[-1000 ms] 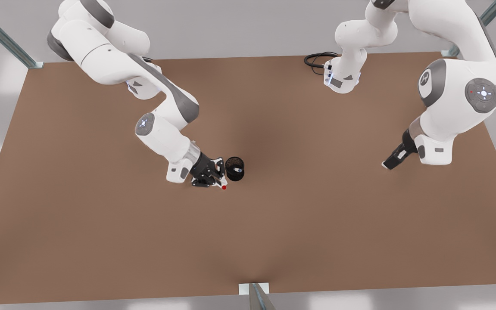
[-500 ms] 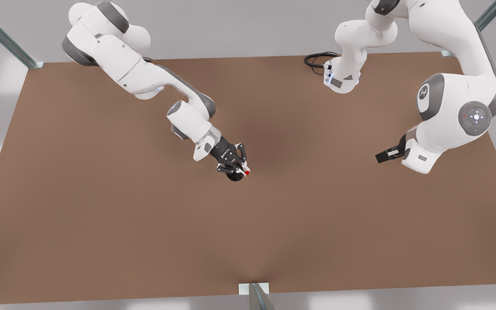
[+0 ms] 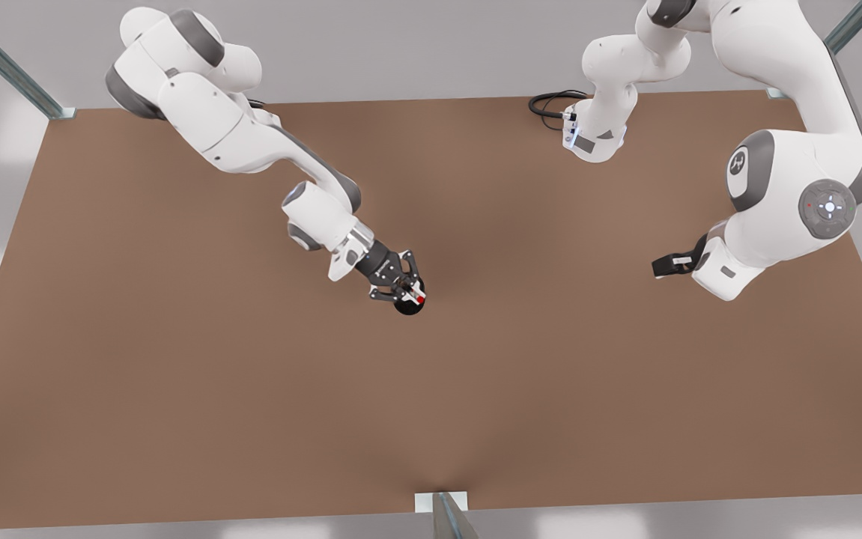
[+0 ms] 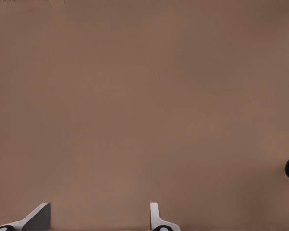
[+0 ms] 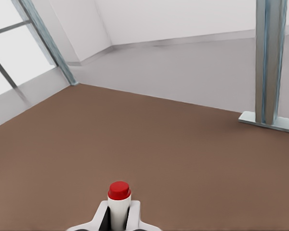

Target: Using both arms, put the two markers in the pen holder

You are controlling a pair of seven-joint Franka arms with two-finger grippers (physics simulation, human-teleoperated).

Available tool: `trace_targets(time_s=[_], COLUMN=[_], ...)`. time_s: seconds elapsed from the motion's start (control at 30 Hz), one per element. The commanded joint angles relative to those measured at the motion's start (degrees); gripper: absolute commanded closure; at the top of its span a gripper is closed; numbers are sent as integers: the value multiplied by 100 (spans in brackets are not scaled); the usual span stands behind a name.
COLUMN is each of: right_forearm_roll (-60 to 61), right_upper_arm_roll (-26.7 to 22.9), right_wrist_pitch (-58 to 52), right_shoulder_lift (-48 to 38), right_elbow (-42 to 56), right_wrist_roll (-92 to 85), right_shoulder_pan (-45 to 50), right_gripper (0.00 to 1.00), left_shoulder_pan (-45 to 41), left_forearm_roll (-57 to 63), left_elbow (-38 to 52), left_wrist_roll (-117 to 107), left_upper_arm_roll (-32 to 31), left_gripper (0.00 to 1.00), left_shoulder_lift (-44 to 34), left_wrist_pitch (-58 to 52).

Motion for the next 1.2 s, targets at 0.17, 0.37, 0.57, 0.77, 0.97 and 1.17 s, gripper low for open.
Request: trace_targets(time_s=[0.17, 0.37, 0.57, 0.77, 0.97, 1.17], right_forearm_roll=[-544, -791, -808, 1474, 2839, 2830], right_upper_arm_roll=[-134, -196, -108, -923, -3747, -3430], right_wrist_pitch=[9, 9, -140, -7794, -9703, -10678], right_shoulder_lift=[341, 455, 227, -2390, -2876, -1329], right_elbow=[-5, -41, 231, 2201, 2121, 4415], right_wrist_roll=[252, 252, 278, -273, -2728, -2771], right_shoulder_pan=[-61, -202, -527, -589, 168, 27], right_gripper=[79, 0, 0, 0, 0, 0], left_shoulder_pan=[-23, -32, -32, -32, -41, -59], left_forearm_roll=[3, 3, 3, 3, 3, 47], left_elbow=[2, 2, 2, 2, 11, 28], left_wrist_roll=[866, 866, 866, 866, 858, 902], left_upper_arm_roll=[-2, -2, -2, -2, -11, -55], left_gripper=[0, 0, 0, 0, 0, 0], left_shoulder_lift=[-3, 23, 32, 32, 32, -56], left_wrist_pitch=[18, 27, 35, 35, 35, -35])
